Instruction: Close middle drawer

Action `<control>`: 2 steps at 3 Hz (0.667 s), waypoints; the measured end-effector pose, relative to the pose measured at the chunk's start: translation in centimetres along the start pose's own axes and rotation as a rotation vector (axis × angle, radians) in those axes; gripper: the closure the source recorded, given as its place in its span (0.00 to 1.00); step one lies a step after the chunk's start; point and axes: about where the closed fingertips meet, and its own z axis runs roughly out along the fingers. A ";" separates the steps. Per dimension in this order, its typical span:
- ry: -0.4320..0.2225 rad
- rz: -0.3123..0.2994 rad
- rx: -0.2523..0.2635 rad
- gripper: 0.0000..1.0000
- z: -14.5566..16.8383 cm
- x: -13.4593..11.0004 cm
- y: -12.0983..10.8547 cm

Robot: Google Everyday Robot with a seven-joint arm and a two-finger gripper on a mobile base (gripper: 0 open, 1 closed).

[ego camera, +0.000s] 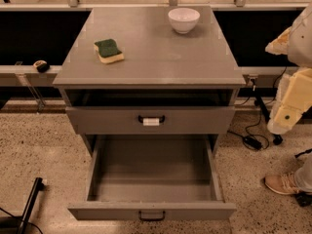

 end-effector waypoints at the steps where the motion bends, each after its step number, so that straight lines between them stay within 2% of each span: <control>1: 0.000 0.000 0.000 0.00 0.0 0.0 0.0; 2: -0.051 0.013 0.000 0.00 2.6 0.1 0.3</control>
Offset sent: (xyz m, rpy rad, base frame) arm 0.0334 0.0212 -0.2106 0.4363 -0.0820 0.0052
